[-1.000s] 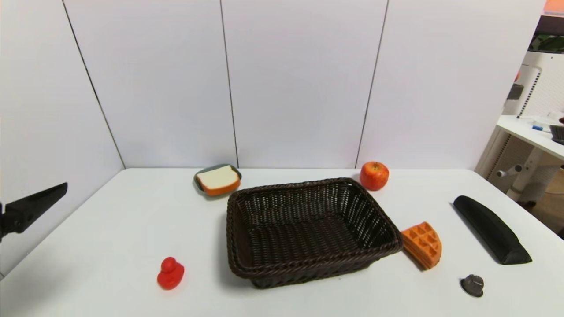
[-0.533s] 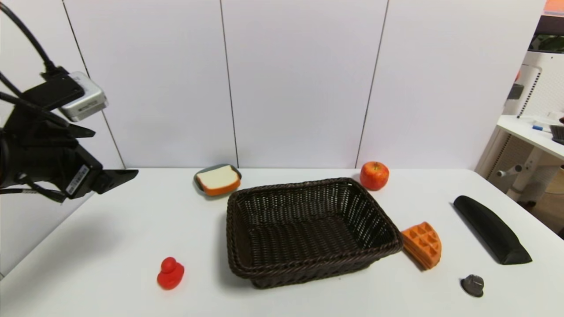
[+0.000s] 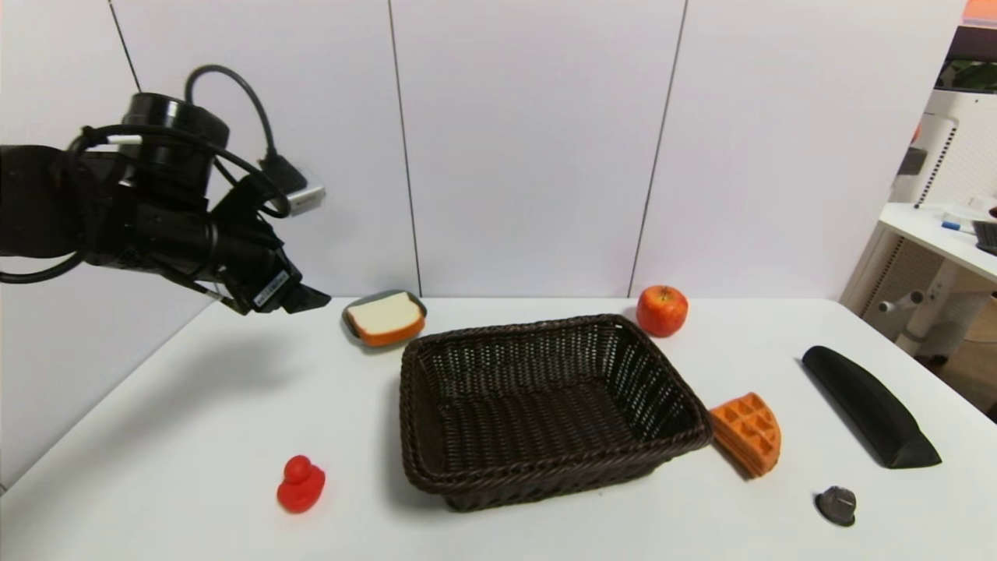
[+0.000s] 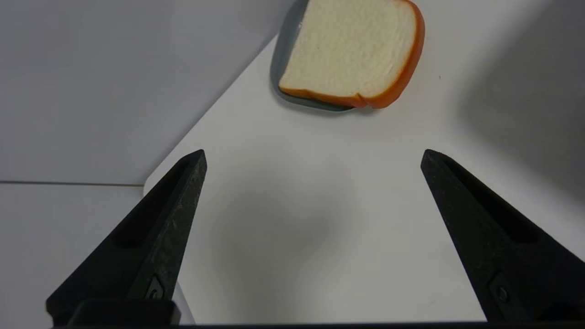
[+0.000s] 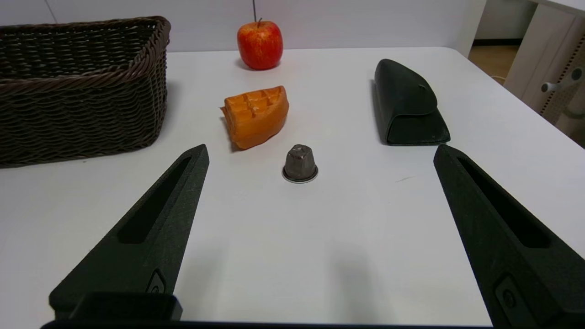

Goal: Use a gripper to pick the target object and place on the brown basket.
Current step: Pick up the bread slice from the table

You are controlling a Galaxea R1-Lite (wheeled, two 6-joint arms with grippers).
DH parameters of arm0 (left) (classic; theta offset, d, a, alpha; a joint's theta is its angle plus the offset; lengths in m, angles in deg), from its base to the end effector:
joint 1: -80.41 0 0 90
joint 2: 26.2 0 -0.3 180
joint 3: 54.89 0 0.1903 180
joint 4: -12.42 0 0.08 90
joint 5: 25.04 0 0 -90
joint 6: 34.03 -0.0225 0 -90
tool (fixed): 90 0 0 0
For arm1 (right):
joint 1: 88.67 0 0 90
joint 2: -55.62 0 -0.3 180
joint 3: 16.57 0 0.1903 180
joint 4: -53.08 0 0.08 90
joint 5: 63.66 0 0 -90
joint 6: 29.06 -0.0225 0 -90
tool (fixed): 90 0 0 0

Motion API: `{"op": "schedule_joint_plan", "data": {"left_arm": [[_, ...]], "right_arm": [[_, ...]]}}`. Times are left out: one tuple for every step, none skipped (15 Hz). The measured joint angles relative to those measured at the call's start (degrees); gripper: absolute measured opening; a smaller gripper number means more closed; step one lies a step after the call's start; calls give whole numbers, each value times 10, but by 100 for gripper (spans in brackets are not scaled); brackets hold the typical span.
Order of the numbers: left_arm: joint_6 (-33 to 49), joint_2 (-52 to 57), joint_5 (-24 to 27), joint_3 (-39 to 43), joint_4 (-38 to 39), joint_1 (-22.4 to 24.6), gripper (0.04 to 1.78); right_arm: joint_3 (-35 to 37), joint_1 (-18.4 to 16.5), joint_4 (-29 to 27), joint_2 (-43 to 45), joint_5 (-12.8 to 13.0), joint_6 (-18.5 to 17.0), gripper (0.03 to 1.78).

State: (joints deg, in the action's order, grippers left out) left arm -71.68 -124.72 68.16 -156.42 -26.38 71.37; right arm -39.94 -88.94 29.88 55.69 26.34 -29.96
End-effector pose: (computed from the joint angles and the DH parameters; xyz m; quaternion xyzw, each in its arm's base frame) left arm 0.3135 -0.0511 0.2468 0.3201 0.2577 -0.1950 0.8905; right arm -0.0229 0.0001 0.0758 0.0078 -0.0021 -0.0023 1.0000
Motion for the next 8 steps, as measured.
{"op": "schedule_joint_plan", "data": {"left_arm": [[-9,-25,4,-16,-11,-1,169],[-18,-51,4,-34,-23,-2,169],[-26,-74,4,-52,-33,-4,169],[-33,-99,-1,-74,-44,-7,169],[-37,-120,-9,-94,-55,-10,169],[-39,-140,-22,-109,-63,-15,169],[-39,-158,-38,-121,-66,-22,169],[-39,-174,-46,-129,-66,-28,169]], "right_arm": [[0,0,0,0,0,0,170],[0,0,0,0,0,0,170],[0,0,0,0,0,0,170],[0,0,0,0,0,0,170],[0,0,0,0,0,0,170],[0,0,0,0,0,0,170],[0,0,0,0,0,0,170],[0,0,0,0,0,0,170]]}}
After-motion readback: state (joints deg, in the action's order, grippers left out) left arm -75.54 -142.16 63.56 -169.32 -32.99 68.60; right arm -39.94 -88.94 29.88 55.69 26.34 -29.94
